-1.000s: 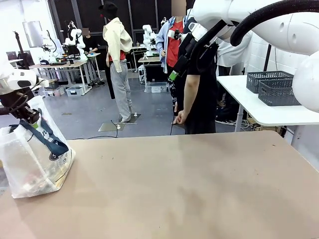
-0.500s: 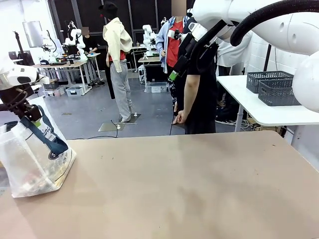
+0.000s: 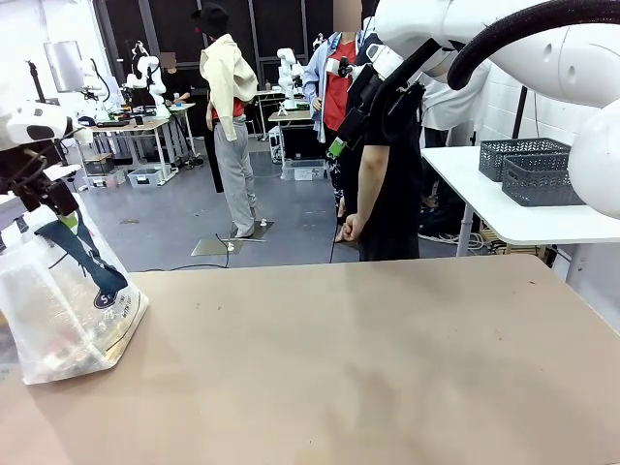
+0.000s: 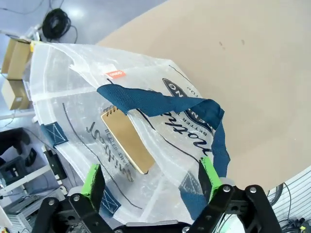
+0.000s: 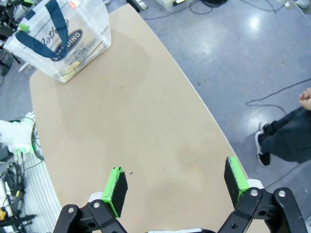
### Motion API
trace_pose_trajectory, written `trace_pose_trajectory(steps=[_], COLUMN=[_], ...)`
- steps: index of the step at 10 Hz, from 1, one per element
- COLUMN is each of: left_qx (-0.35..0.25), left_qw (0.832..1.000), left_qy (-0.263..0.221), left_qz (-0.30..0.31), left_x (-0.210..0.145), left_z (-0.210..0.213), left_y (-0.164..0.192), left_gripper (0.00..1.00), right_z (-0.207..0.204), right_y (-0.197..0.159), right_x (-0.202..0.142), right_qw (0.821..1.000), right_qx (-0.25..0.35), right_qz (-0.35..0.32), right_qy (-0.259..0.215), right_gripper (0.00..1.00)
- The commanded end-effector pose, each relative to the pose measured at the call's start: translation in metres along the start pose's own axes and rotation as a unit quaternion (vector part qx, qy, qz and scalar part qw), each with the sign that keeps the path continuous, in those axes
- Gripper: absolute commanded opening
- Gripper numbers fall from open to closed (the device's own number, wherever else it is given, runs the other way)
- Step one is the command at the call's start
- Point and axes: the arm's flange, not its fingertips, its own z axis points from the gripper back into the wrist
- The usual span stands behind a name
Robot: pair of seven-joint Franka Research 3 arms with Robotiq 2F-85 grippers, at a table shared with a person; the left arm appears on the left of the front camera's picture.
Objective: Transfer purchased items from the store into the shopping bag.
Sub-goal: Move the Reusable shopping bag to the right side of the table.
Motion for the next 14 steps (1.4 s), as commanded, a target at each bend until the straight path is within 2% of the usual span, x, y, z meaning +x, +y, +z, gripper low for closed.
trace_pose_trajectory(steps=[1,6,9,12,14], left_qx=[0.006,-0.114,-0.166,-0.232,-0.237], left_qw=[1.0,0.984,0.959,0.915,0.901], left_qy=[0.004,-0.062,-0.132,-0.221,-0.255], left_qz=[-0.02,-0.121,-0.186,-0.246,-0.258], left_x=[0.005,0.001,0.01,0.021,0.031], left_z=[0.02,0.045,0.039,0.031,0.025], left_y=[-0.002,-0.009,-0.009,0.005,0.011], left_gripper=[1.0,1.0,1.0,1.0,1.0], right_z=[0.002,0.002,0.002,0.002,0.002], right_y=[-0.004,-0.004,-0.004,-0.004,-0.004], right_x=[0.008,0.008,0.008,0.008,0.008], right_qw=[1.0,1.0,1.0,1.0,1.0], right_qx=[0.002,0.002,0.002,0.002,0.002], right_qz=[0.002,0.002,0.002,0.002,0.002], right_qy=[0.007,0.007,0.007,0.007,0.007], right_gripper=[1.0,1.0,1.0,1.0,1.0])
